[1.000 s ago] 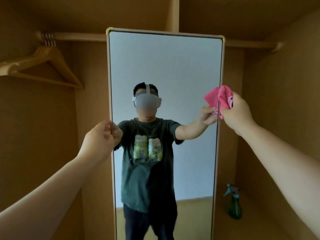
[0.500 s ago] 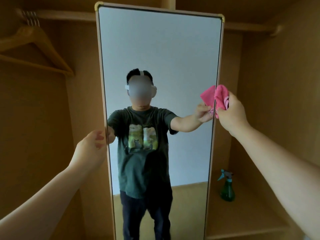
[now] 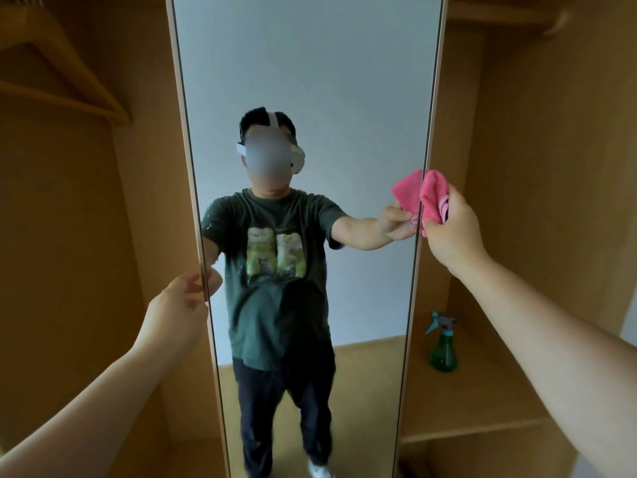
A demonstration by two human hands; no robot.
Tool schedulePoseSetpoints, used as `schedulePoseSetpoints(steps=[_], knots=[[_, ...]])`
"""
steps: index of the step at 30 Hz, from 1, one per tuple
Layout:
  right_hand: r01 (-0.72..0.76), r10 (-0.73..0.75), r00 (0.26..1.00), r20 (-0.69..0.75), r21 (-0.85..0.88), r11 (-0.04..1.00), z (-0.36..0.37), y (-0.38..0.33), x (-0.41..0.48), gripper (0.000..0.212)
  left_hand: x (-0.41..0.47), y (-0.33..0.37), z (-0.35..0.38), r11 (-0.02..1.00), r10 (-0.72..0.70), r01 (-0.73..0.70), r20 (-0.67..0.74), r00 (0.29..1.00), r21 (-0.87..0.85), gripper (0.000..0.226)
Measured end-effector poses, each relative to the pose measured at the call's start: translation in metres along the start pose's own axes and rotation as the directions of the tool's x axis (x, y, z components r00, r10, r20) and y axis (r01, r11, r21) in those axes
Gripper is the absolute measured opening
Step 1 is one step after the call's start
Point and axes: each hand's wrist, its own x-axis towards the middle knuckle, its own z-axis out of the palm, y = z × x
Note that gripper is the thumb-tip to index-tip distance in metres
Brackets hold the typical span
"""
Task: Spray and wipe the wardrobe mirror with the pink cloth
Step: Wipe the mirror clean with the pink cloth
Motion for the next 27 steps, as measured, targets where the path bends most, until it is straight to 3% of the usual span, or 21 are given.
schedulePoseSetpoints(steps=[27], knots=[[-0.133, 0.134, 0.989, 0.066, -0.019, 0.991, 0.015, 0.048, -0.055, 0.063, -0.044, -0.051, 0.041, 0.991, -0.131, 0.133, 0.117, 0.985, -0.006, 0.046]])
